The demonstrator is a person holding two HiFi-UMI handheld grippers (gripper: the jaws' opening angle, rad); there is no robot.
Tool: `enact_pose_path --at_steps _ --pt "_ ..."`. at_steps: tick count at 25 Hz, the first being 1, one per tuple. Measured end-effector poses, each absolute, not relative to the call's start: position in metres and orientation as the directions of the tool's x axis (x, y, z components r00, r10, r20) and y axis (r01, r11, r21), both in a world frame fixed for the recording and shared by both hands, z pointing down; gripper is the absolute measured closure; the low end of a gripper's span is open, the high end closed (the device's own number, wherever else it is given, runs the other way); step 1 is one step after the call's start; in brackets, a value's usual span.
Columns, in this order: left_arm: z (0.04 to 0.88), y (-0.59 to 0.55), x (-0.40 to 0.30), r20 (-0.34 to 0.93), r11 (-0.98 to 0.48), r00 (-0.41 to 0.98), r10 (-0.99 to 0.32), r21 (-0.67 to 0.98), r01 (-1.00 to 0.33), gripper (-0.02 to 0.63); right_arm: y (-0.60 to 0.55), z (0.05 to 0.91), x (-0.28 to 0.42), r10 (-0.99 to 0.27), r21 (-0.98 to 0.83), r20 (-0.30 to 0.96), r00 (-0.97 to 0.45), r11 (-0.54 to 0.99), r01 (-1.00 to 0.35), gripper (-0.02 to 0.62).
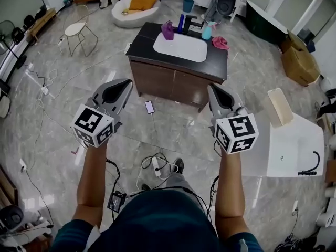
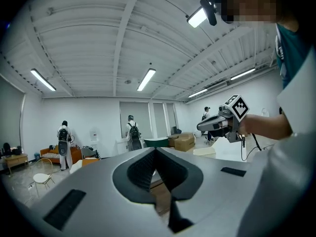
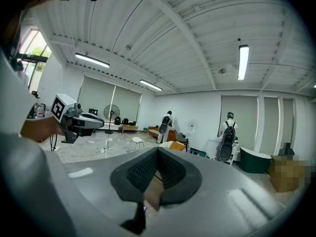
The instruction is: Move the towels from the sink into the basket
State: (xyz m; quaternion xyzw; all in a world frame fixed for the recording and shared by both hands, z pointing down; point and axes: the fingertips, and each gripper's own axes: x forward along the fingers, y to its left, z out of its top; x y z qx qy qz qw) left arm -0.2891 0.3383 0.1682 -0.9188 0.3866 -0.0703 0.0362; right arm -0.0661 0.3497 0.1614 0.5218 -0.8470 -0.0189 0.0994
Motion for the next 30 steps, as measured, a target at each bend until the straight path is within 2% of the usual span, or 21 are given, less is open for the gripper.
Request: enact_pose_path --at_steps 10,18,30 --pt "0.172 0.259 -0.200 0.111 -0.632 0.622 -0.775 -0.134 -0.763 0.600 0.255 0.174 0.022 -0.842 0.097 0.154 -0.518 0.534 -0.840 0.584" --pt "0.169 0.230 -0.151 0.127 -0.634 0.621 -0.773 -0.159 -0.757 0.600 0.228 0.174 0.070 -0.841 0.088 0.141 -0.522 0.536 -0.840 0.584" --pt "0.168 0.195 -0.175 0.115 -0.585 0.573 -0.811 -0.149 -0.797 0.600 0.182 0.186 0.058 -0.821 0.072 0.165 -0.546 0.562 -0.824 0.584"
